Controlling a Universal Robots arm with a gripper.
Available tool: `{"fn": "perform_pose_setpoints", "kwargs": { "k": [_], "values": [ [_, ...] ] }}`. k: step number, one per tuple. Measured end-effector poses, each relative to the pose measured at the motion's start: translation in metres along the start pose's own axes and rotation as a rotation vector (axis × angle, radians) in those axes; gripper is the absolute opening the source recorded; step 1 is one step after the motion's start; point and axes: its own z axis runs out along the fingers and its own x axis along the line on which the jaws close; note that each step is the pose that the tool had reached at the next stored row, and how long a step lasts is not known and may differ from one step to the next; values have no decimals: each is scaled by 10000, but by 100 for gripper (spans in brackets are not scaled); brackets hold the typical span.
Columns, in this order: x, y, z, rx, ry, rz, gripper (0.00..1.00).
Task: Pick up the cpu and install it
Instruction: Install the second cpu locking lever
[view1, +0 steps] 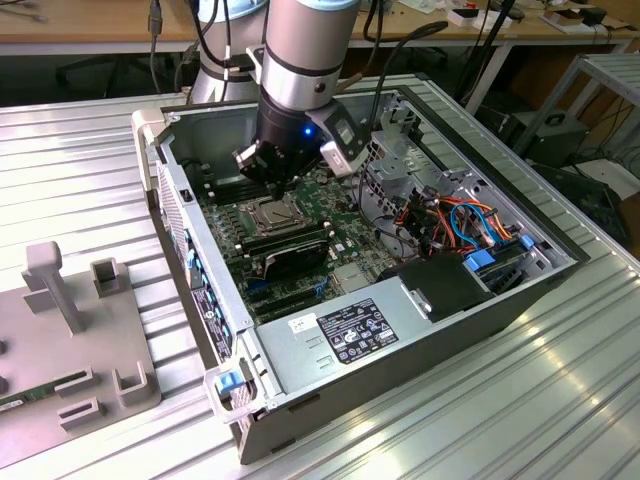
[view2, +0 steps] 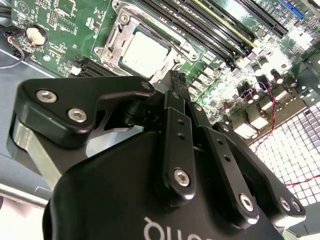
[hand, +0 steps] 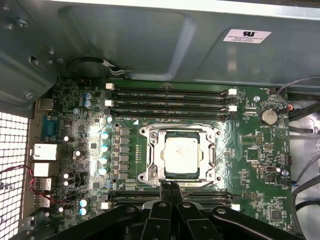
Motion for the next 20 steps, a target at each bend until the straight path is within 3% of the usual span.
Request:
{"fn": "perform_pose_setpoints", "kwargs": {
  "k": [20],
  "values": [
    [-4,9,-66,3,1,0,11]
  ]
}}
